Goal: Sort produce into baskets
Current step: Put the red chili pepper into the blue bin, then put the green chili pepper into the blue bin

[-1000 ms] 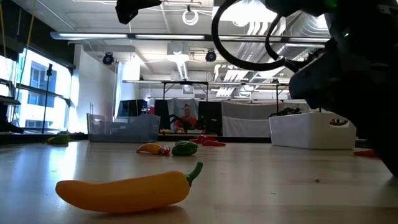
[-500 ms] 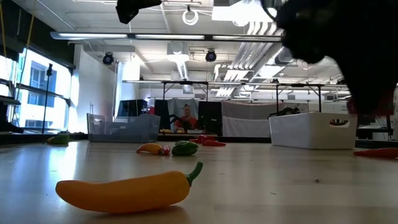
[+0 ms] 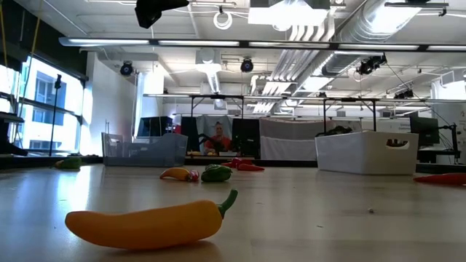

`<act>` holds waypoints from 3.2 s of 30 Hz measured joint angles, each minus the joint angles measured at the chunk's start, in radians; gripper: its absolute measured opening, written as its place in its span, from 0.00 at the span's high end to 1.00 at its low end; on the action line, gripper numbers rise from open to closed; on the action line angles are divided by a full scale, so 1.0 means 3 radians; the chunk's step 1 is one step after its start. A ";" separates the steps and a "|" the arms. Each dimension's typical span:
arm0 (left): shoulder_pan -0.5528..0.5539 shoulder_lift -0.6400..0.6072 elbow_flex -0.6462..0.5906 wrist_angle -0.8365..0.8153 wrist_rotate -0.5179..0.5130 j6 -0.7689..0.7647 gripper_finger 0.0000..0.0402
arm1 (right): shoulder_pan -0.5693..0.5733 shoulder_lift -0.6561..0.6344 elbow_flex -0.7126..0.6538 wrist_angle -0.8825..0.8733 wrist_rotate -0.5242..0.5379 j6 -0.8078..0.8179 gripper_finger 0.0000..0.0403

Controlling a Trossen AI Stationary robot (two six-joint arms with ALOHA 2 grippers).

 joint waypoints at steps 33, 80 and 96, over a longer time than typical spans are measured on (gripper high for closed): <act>-0.0003 0.0000 0.0000 0.0002 0.0024 -0.0432 0.18 | 0.0243 -0.0032 -0.0030 -0.0311 -0.0369 0.0233 0.81; -0.0436 0.2994 0.1476 -0.1588 -0.0599 -0.0516 0.18 | -0.1131 -0.0620 0.0383 -0.0741 0.2047 -0.1376 0.41; -0.0544 0.3234 0.1500 -0.1312 -0.0685 -0.0579 0.38 | -0.1129 -0.0620 0.0379 -0.0791 0.2187 -0.1426 0.41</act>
